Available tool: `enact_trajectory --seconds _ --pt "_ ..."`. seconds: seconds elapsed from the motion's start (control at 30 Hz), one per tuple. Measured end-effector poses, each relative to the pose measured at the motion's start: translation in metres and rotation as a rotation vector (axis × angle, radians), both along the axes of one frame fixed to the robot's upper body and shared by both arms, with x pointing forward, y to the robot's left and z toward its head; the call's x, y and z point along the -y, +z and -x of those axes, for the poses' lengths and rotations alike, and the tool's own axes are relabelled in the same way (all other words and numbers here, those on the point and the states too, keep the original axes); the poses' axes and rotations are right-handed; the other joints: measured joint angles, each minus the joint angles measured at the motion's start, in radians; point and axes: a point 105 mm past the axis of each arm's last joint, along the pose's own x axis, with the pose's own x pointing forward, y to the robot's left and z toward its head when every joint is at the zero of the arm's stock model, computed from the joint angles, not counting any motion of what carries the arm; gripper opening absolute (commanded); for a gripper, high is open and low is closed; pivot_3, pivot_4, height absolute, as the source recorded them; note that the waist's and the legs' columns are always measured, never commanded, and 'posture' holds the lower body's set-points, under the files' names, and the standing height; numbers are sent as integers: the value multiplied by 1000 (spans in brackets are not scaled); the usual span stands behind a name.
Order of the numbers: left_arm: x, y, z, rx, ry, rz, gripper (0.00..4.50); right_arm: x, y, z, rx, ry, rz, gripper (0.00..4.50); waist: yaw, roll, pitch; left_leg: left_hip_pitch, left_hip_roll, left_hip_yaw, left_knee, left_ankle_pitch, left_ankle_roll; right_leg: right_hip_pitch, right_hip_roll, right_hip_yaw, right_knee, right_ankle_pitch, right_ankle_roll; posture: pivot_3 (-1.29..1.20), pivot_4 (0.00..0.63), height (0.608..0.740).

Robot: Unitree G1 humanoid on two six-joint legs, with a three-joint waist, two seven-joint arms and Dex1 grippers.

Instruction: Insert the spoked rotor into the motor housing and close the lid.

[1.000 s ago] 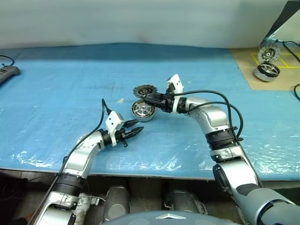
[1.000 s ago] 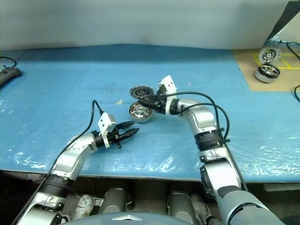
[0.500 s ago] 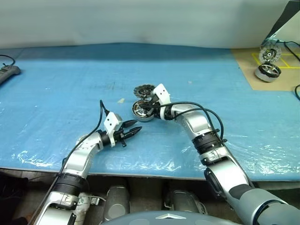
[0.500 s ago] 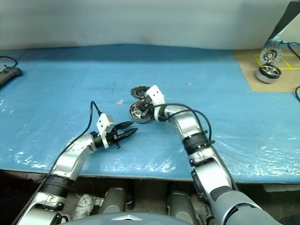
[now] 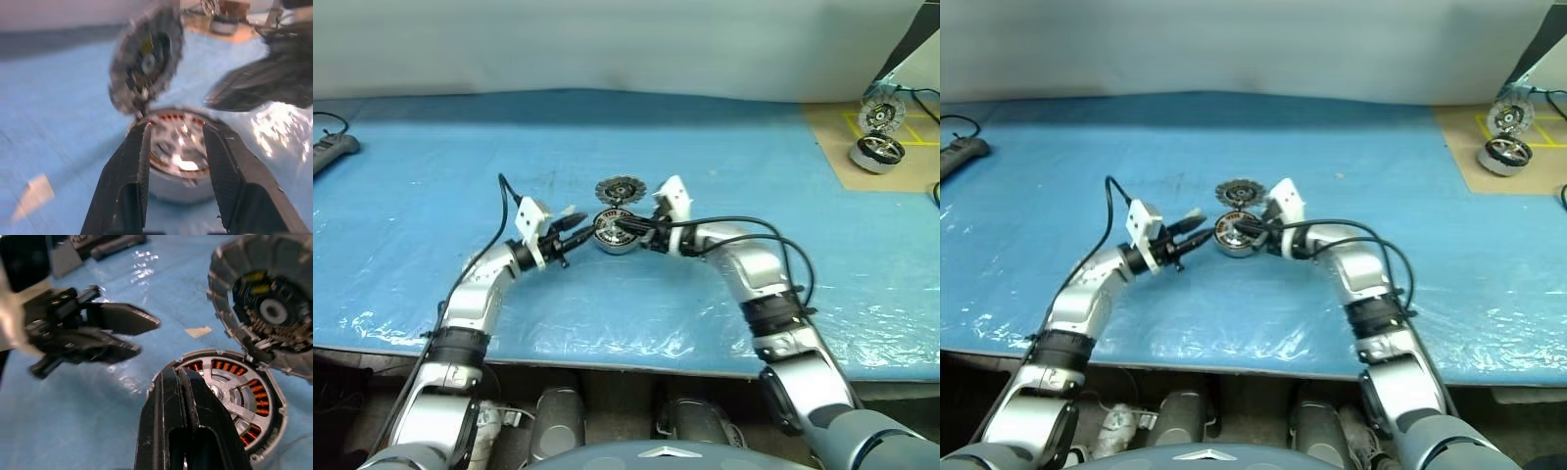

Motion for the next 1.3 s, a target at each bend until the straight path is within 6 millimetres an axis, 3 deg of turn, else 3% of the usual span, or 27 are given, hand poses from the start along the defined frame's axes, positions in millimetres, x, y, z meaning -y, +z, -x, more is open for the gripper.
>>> enact_trajectory --seconds 0.03,0.13,0.27,0.33,0.47,0.63,0.77,1.07,1.3 --pt "-4 6 -6 6 19 11 1791 8 -1 4 -7 -12 6 45 2 0 0 0 0 0 0 0 0 0 0 0 0 0 0 0 150 740" --pt "-18 17 -26 -2 75 35 1243 27 -16 15 -69 -69 18 0 0 0 0 1 0 0 0 0 0 0 0 0 0 0 0 0 150 740" --pt "-34 29 -52 -13 151 74 37 46 -28 24 -121 -165 12 0 2 -1 0 0 -1 -1 0 0 0 0 0 0 -2 0 1 0 150 740" --pt "-28 37 -62 -10 144 84 37 55 -31 27 -131 -215 11 0 13 -1 0 -1 -2 -1 -1 0 0 0 0 0 -2 0 1 0 150 740" --pt "11 60 -73 11 45 116 37 60 -40 34 -156 -253 30 0 26 -2 1 -4 -3 -2 0 0 0 0 -2 -2 -4 1 1 0 150 740" --pt "73 77 -66 7 -184 101 37 61 -44 37 -165 -270 43 0 26 -3 2 -5 -4 -3 -1 1 1 0 -2 -3 -5 1 2 0 150 740" --pt "97 77 -59 -21 -294 42 37 62 -44 36 -169 -284 44 0 19 -4 2 -4 -3 -3 -2 2 2 0 -2 -3 -5 1 2 0 150 740" --pt "106 49 -36 -93 -520 -223 37 67 -48 40 -172 -334 61 0 26 -4 2 -6 -4 -4 -1 2 3 0 -3 -5 -7 2 3 0 150 740" --pt "108 41 -25 -128 -623 -251 37 73 -55 43 -189 -373 80 0 26 -4 2 -5 -4 -4 -1 2 3 1 -3 -5 -7 2 3 0 150 740"
